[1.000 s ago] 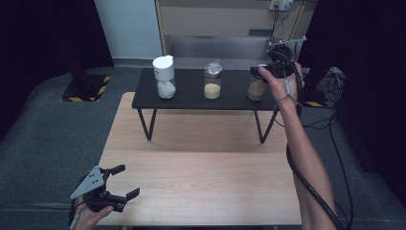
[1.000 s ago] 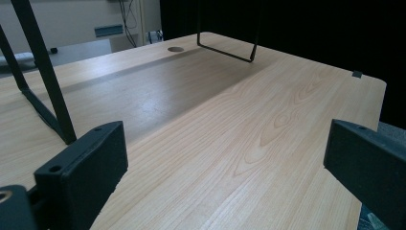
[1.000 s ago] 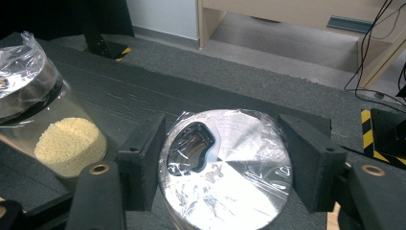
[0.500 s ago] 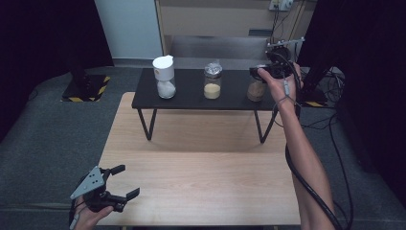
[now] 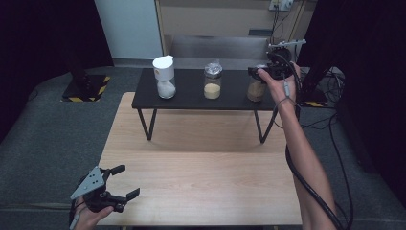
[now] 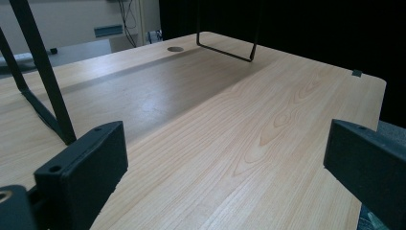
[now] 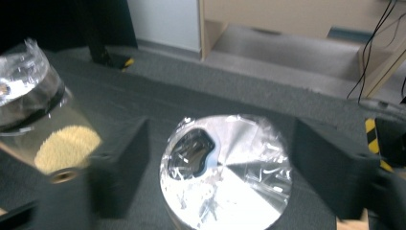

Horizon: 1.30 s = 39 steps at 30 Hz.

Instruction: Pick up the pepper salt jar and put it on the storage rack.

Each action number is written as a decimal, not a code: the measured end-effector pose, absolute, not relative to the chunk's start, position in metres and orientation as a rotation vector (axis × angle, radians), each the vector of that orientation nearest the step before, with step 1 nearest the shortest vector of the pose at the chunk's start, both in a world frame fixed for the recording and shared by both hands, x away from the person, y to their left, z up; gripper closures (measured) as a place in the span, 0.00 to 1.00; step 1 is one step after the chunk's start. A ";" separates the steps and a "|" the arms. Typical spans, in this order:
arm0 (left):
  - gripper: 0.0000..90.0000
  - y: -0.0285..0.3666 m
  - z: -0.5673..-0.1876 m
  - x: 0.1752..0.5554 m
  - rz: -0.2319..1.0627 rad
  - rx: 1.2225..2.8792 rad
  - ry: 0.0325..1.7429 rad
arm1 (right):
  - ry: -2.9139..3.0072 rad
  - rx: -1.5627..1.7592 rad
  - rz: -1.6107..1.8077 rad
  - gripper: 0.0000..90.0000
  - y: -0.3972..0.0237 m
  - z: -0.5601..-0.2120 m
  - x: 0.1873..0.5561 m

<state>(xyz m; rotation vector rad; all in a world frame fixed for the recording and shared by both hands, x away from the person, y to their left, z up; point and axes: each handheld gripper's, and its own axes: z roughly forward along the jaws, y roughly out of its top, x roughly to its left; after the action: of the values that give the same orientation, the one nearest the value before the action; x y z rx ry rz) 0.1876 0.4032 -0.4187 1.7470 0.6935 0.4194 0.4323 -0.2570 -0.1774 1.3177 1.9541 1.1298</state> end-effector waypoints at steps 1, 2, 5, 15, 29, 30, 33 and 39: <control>0.00 0.403 -0.419 0.188 0.420 1.748 0.693 | 1.960 1.318 1.133 0.15 -0.258 -0.177 0.433; 0.00 0.403 -0.419 0.187 0.420 1.748 0.693 | 1.957 1.316 1.128 0.13 -0.257 -0.176 0.432; 0.00 0.403 -0.418 0.187 0.421 1.749 0.692 | 1.933 1.287 1.124 0.11 -0.256 -0.177 0.428; 0.00 0.403 -0.418 0.187 0.422 1.750 0.691 | 1.908 1.289 1.150 0.10 -0.260 -0.175 0.423; 0.00 0.403 -0.418 0.187 0.423 1.751 0.691 | 1.851 1.225 1.223 0.09 -0.272 -0.157 0.399; 0.00 0.403 -0.418 0.187 0.423 1.750 0.691 | 1.850 1.216 1.231 0.09 -0.273 -0.156 0.397; 0.00 0.402 -0.418 0.187 0.424 1.751 0.692 | 1.859 1.195 1.251 0.09 -0.277 -0.153 0.392; 0.00 0.402 -0.418 0.187 0.425 1.752 0.690 | 1.897 1.137 1.264 0.09 -0.277 -0.150 0.380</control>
<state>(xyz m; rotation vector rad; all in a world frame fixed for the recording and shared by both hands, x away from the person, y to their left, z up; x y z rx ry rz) 0.1868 0.4024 -0.4177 1.7519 0.6904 0.4247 0.3799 -0.2774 -0.1496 1.1370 1.8973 1.2637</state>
